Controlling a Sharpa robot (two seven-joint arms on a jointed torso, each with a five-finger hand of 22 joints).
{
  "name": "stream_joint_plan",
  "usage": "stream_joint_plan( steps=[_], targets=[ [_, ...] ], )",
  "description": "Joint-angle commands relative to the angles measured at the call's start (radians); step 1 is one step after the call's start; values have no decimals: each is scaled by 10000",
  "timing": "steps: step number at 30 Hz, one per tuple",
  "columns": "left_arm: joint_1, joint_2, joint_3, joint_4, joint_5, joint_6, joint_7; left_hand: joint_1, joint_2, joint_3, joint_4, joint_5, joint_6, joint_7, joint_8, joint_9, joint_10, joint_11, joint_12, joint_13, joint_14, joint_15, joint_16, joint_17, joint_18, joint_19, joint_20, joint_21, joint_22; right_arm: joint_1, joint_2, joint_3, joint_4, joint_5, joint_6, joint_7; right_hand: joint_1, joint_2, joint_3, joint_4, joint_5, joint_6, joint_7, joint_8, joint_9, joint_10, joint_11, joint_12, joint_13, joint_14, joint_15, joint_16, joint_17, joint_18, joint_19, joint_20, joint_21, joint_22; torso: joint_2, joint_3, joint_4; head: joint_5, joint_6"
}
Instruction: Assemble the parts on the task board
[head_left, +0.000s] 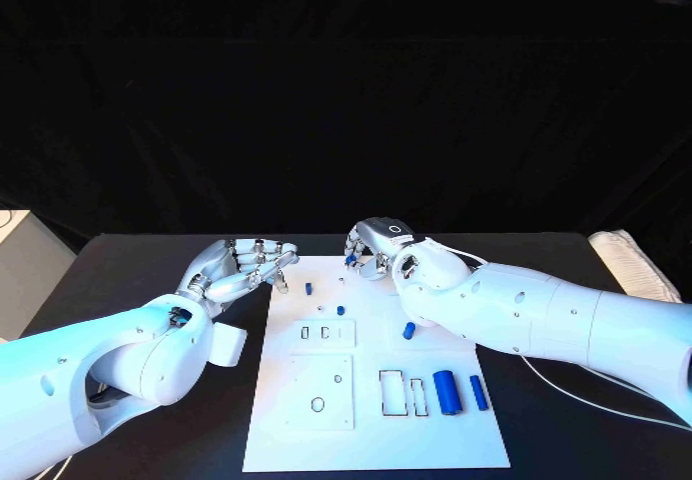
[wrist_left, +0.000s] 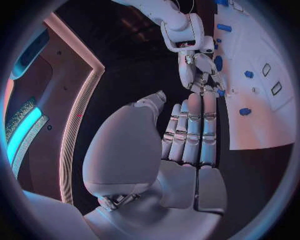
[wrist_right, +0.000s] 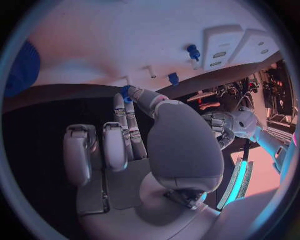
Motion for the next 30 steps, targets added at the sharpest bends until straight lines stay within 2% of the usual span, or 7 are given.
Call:
stream_joint_plan(
  steps=[1,20,30],
  targets=[
    [25,15,9,32,35,149,43,-81,23,64,17,-47,9,2,32,10,34,-2,47,13,-73,-4,66,13,127,-47,-10,36,11,-12,48,2,-61,10,304,53,2,107,-6,-43,26,-19,22,22,156,199,-156,49,9,443,-21,57,1,-119,553,-89,61,1455,4,-5,-9,27,-15],
    [53,20,9,34,86,186,38,-81,23,64,17,-47,9,2,32,10,34,-2,47,13,-73,-4,66,13,127,-47,-10,36,11,-41,241,-9,-302,84,534,131,-57,76,11,-47,29,-127,47,-5,204,120,-125,-26,26,436,5,52,-30,-105,518,-67,24,1401,28,-6,-9,58,-36],
    [67,19,9,46,103,213,23,-72,25,83,5,-50,1,5,32,18,25,1,45,15,-96,-1,87,12,127,-75,-8,93,46,-42,377,-12,-507,113,664,153,-150,-4,63,-47,31,-320,112,-78,259,-103,-46,-110,16,402,72,8,-133,-61,413,-13,-108,1211,40,-9,-9,62,-27]
  ],
)
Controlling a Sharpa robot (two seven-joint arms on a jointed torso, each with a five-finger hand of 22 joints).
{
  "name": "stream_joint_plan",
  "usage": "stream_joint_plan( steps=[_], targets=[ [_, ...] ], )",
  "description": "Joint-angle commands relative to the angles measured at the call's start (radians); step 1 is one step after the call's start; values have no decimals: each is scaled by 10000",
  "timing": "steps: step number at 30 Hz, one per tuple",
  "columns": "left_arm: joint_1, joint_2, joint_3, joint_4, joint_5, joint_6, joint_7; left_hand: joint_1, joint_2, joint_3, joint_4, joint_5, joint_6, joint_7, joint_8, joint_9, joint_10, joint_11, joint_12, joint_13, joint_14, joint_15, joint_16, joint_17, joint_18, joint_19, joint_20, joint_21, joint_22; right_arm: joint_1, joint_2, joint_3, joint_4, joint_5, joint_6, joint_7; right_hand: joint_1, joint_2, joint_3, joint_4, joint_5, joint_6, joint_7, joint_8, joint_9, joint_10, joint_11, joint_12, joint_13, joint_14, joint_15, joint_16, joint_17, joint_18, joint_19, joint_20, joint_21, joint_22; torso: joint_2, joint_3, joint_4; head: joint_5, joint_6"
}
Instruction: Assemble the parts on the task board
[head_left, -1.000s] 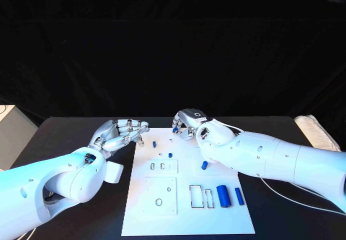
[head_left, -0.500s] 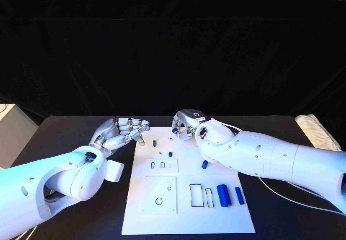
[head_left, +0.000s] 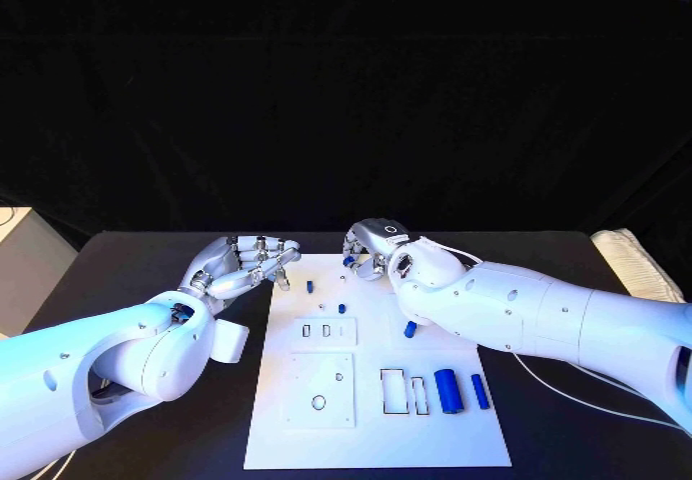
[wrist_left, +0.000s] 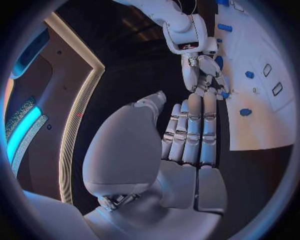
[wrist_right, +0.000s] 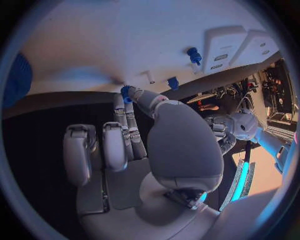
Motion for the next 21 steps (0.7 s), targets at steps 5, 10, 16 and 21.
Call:
stream_joint_plan(
  steps=[5,10,16,21],
  targets=[
    [27,18,9,48,59,204,12,-72,25,55,-24,-50,0,5,32,9,25,1,45,15,-95,-1,22,13,127,-75,-8,24,9,-15,93,-18,-199,87,477,121,-319,-208,204,35,70,-463,171,-253,41,-859,204,-36,-259,206,240,-381,-722,189,-122,131,-847,82,5,-10,2,5,-2],
    [34,11,9,37,60,206,-15,-71,28,59,-24,-51,-1,6,32,10,22,2,44,15,-99,0,26,13,127,-80,-7,33,14,-15,83,-23,-221,147,443,196,-481,-551,-36,64,49,-1046,383,-617,2,-2022,426,-36,-638,-30,431,-919,-1567,579,-958,301,-2265,-1764,5,-8,-3,17,3],
    [40,-17,9,26,61,176,-62,-89,20,59,-18,-56,-29,26,19,10,-5,17,33,13,-123,9,33,9,126,-102,-4,68,36,-11,-330,-25,201,159,168,214,258,-158,-2276,286,135,-1367,310,-1065,-120,-2925,528,34,-863,-101,483,-1257,-2105,775,-1139,369,-3396,-2937,3,-3,-26,32,-19],
    [42,-76,8,30,64,158,-73,-90,17,60,-19,-57,-36,30,16,10,-12,20,30,12,-133,13,33,7,126,-108,-3,78,42,30,-1175,-11,1068,210,-77,145,589,-74,-2936,567,150,-1360,265,-1211,-188,-2806,500,79,-840,-113,459,-1332,-2242,791,-1082,349,-3609,-3102,-26,-2,-103,88,5]
  ],
)
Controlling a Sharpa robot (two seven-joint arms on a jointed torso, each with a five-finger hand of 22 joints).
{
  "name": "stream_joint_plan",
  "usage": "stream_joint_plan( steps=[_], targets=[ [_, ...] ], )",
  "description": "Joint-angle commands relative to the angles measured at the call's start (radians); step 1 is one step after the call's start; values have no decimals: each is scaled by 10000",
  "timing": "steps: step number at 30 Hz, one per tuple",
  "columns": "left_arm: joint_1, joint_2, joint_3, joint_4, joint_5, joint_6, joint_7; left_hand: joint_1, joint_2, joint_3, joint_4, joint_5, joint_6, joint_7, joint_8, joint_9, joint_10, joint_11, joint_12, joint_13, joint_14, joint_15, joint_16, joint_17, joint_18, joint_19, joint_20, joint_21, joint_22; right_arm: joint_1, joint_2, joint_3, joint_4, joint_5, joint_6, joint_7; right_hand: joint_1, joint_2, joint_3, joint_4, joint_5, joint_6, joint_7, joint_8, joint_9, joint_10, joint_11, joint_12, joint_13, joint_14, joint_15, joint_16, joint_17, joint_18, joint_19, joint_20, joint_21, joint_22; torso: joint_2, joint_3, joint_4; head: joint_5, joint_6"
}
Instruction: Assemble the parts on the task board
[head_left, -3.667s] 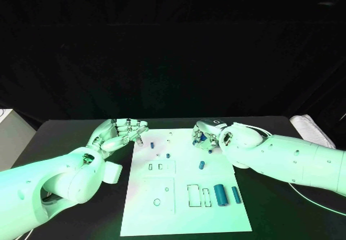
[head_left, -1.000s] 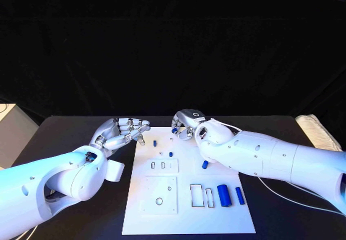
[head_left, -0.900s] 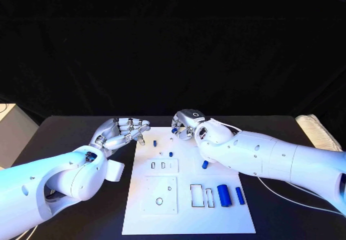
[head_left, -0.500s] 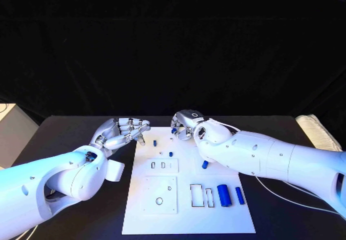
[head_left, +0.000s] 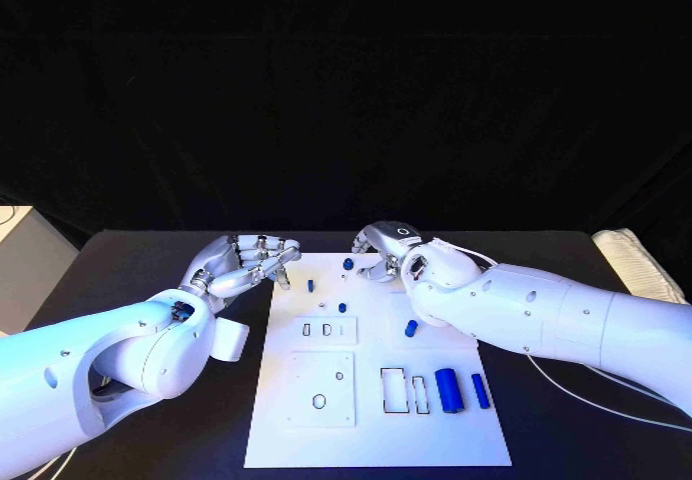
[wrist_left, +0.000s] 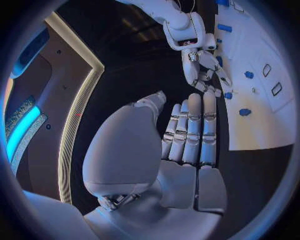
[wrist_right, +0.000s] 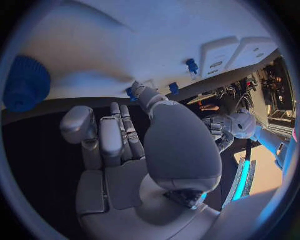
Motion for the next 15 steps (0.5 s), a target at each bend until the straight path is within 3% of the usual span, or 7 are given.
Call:
stream_joint_plan(
  steps=[1,4,7,12,13,14,15],
  targets=[
    [18,-27,8,22,38,128,9,-90,17,60,-19,-57,-36,30,16,12,-12,20,30,8,-44,-2,34,8,125,-44,8,31,15,52,-570,21,605,85,-308,11,202,15,-172,124,54,51,9,-62,-25,205,-58,124,44,-24,-11,-51,-50,88,93,-44,-69,-37,-44,9,-92,45,15],
    [18,-46,8,9,46,132,6,-90,17,60,-19,-57,-36,30,16,12,-12,20,30,8,-44,-2,34,8,125,-44,8,31,15,136,-1172,65,1180,324,-424,-43,240,43,-150,207,46,124,22,-73,-33,523,-125,248,102,-7,-61,-33,-24,77,153,-84,-49,15,-83,26,-151,80,25],
    [19,-49,7,-20,61,152,2,-89,18,64,-21,-57,-42,31,14,13,-19,22,28,8,-60,3,31,5,125,-52,10,43,22,287,-1852,114,1743,821,-312,-143,168,10,308,377,37,392,-12,-37,-25,2000,-340,852,421,233,-223,487,800,-164,674,-214,912,1229,-120,46,-198,64,47],
    [19,-35,6,-61,80,187,-8,-89,18,64,-21,-57,-42,31,14,13,-19,22,28,8,-60,3,31,5,125,-52,10,43,22,455,-2628,151,2149,2007,236,-209,-9,-413,698,498,-16,499,-156,-78,-22,3761,-685,1846,1155,510,-499,1229,1986,-531,1335,-471,2417,3095,-179,63,-272,57,45],
    [19,-32,6,-66,81,194,-11,-89,18,64,-21,-57,-42,31,14,13,-19,22,28,8,-60,3,31,5,125,-52,10,43,22,471,-2722,154,2160,2202,347,-204,-21,-596,573,448,-30,462,-219,-86,-11,4154,-760,2548,1746,579,-571,1434,2296,-659,1545,-546,2927,3731,-186,69,-287,61,49],
    [19,-28,6,-72,83,203,-14,-89,18,64,-21,-57,-42,31,14,13,-19,22,28,8,-60,3,31,5,125,-52,10,43,22,487,-2816,157,2151,2447,488,-193,44,-625,376,403,26,394,-263,-61,37,3807,-779,5353,4740,637,-631,1705,2700,-759,1675,-566,3314,4215,-189,78,-295,63,47],
    [18,-25,5,-77,84,212,-17,-89,18,64,-21,-57,-42,31,14,13,-19,22,28,8,-60,3,31,5,125,-52,10,43,22,498,-2889,159,2121,2681,614,-179,-71,-615,275,474,-13,313,-232,-91,31,4103,-775,6983,6397,678,-561,1834,2954,-802,1744,-580,3481,4432,-192,87,-308,71,42]
  ],
)
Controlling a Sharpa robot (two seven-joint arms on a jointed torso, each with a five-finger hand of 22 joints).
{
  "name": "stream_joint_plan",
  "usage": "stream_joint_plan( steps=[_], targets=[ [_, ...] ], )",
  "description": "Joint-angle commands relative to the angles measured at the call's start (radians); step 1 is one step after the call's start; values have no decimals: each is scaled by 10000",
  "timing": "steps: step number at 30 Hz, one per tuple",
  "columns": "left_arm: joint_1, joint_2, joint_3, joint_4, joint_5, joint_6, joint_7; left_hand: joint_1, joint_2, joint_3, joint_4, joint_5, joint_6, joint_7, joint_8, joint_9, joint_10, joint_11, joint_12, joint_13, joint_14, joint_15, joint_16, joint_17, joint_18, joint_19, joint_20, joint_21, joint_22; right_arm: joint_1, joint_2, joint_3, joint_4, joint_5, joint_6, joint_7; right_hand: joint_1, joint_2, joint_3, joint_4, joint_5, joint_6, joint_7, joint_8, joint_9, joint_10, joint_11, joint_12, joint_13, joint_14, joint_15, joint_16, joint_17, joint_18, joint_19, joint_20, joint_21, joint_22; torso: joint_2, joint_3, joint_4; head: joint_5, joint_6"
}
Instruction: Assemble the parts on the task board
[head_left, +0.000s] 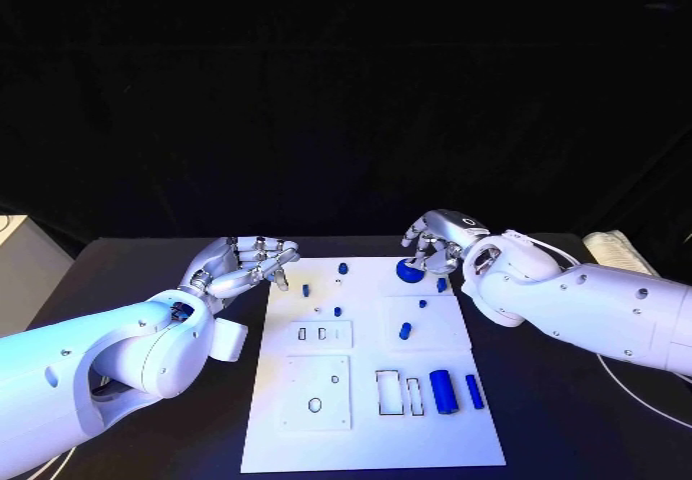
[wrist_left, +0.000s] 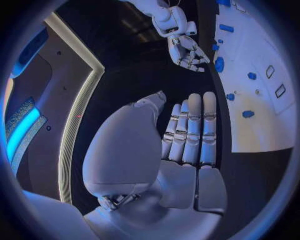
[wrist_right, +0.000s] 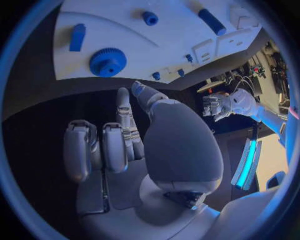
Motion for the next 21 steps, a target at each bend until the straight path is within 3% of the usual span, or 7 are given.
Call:
stream_joint_plan(
  steps=[1,2,3,4,6,9,21],
  targets=[
    [14,25,7,-5,60,210,29,-89,18,64,-21,-57,-42,31,14,15,-19,22,28,10,-60,2,31,5,125,-53,10,43,9,23,-167,4,-29,1553,790,-37,-96,0,-368,80,22,-180,-26,-31,51,415,-102,5049,5128,663,46,480,852,-296,658,-48,600,1632,-42,46,-83,20,-8],
    [14,27,7,-8,62,217,28,-89,18,64,-21,-57,-42,31,14,15,-19,22,28,10,-60,2,31,5,125,-53,10,43,9,25,-192,5,-57,1652,848,-32,5,219,-438,134,78,-249,14,1,85,156,-121,6406,6576,679,15,605,1076,-334,687,119,700,1762,-40,47,-84,20,-9],
    [14,30,6,-13,66,231,28,-89,18,64,-21,-57,-42,31,14,15,-19,22,28,10,-60,2,31,5,125,-53,10,43,9,26,-218,6,-97,1762,914,-32,-184,142,-657,253,-1,-330,77,13,100,490,67,7773,7998,752,95,793,1473,-362,757,36,850,1959,-37,59,-96,25,-18],
    [14,36,6,-20,71,250,28,-89,18,64,-21,-57,-42,31,14,15,-19,22,28,10,-60,2,31,5,125,-53,10,43,9,26,-241,6,-151,1872,985,-41,-136,166,-850,318,103,-427,120,84,143,818,128,9222,9566,825,175,1003,1926,-415,843,135,1027,2194,-34,64,-98,23,-21],
    [14,50,6,-35,78,285,26,-89,18,64,-21,-57,-42,31,14,15,-19,22,28,10,-60,2,31,5,125,-53,10,43,9,26,-248,7,-271,2022,1099,-85,-87,276,-1143,490,197,-546,207,230,210,1398,200,10399,10856,904,297,1207,2384,-486,969,239,1258,2500,-28,60,-78,1,-21],
    [13,67,6,-50,83,321,20,-82,24,74,-27,-54,-39,26,17,19,-17,21,32,12,-78,4,31,1,124,-66,14,61,20,13,-184,5,-460,2137,1218,-151,-26,343,-1355,617,255,-618,242,323,242,1760,244,10850,11367,964,340,1329,2698,-524,1037,291,1370,2648,-30,25,-46,-51,-42],
    [12,113,5,-97,83,374,3,-80,32,82,-27,-51,-35,22,21,22,-12,20,35,14,-85,4,33,-1,124,-73,15,71,27,-148,508,-19,-1157,2185,1276,-384,26,417,-1527,770,418,-709,279,385,259,1946,285,11046,11592,1013,384,1415,2939,-524,1037,336,1370,2648,17,25,-1,-34,-66]
  ],
)
